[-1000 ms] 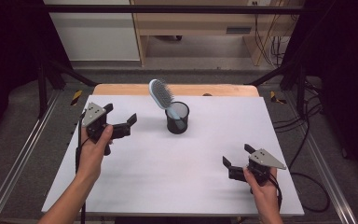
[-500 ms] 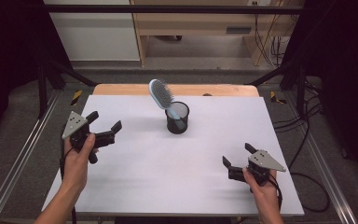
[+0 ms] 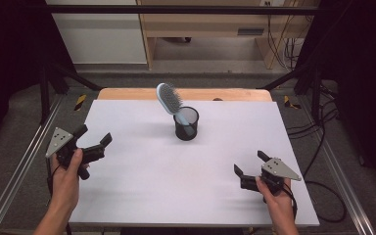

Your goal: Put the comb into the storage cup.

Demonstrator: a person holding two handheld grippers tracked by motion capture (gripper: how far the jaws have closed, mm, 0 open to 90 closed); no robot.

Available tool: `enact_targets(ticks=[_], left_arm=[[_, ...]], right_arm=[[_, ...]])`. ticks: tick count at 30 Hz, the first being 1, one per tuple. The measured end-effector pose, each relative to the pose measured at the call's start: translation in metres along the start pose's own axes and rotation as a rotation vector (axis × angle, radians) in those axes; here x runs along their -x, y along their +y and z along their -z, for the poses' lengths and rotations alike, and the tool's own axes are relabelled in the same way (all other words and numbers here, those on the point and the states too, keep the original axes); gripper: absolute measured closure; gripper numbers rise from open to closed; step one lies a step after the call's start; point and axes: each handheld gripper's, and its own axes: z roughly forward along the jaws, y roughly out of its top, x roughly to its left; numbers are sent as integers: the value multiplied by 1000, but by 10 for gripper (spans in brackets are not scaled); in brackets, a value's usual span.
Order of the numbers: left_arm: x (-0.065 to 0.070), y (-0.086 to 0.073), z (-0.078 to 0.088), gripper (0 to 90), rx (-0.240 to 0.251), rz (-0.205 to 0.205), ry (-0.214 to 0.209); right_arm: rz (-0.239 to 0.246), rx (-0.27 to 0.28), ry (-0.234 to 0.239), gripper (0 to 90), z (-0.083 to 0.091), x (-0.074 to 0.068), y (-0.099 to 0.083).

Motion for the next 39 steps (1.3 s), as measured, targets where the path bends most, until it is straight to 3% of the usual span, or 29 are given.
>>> enact_targets(ticks=[6,12,24,34,39], left_arm=[[-3,-4,11,15,10,-23,-1],[-6,-10,20,16,14,-49,-1],[-5,-29,25,16,22,-17,-23],[0,-42,22,16,14,-1,-39],[3,-45,23,17,13,-12,-48]], right_arm=[[-4,-24,16,30,0,0,1],[47,-53,25,34,1,2,4],[10,-1,-23,30,12,15,-4],[6,14,-31,29,17,21,-9],[13,14,-30,29,16,21,-10]])
